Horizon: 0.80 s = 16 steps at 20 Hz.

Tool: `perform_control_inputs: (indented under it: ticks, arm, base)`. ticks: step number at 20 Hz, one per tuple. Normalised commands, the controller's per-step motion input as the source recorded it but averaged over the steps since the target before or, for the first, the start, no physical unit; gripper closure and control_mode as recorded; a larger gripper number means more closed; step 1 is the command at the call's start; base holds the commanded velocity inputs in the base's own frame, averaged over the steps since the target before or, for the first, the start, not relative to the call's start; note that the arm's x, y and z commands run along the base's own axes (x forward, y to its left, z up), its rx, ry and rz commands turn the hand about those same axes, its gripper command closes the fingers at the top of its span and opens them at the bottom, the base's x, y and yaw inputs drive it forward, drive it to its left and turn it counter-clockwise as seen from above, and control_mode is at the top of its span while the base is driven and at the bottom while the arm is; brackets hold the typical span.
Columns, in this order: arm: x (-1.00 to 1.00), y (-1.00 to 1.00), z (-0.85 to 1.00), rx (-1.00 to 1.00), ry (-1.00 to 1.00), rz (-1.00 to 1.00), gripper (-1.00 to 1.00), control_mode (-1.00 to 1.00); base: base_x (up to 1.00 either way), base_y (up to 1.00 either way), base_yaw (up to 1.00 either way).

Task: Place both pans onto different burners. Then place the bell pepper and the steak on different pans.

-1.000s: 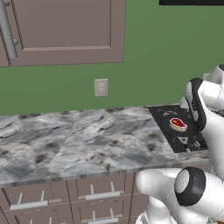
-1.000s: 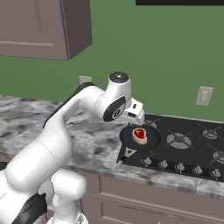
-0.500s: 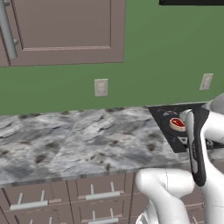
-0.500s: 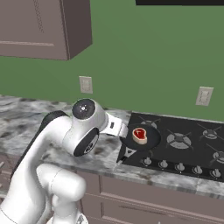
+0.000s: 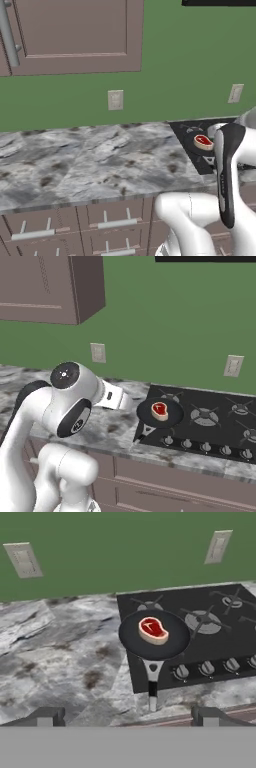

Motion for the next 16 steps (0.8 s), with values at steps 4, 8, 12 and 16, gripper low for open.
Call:
perform_control_inputs:
  ticks: [4, 8, 12, 16]
  arm:
    - [-0.40, 0.16, 0.41, 0.00, 0.07, -0.01, -1.00, -1.00]
    - [-0.44, 0.36, 0.05, -0.02, 0.00, -0.01, -1.00, -1.00]
    - [-0.61, 0.13, 0.22, -0.01, -0.12, 0.00, -1.00, -1.00]
    - [-0.53, 0.09, 0.17, 0.00, 0.00, 0.00, -1.00, -1.00]
  base:
    - [0.00, 0.00, 0.00]
    - [0.00, 0.00, 0.00]
    - [0.00, 0.00, 0.00]
    - [0.00, 0.00, 0.00]
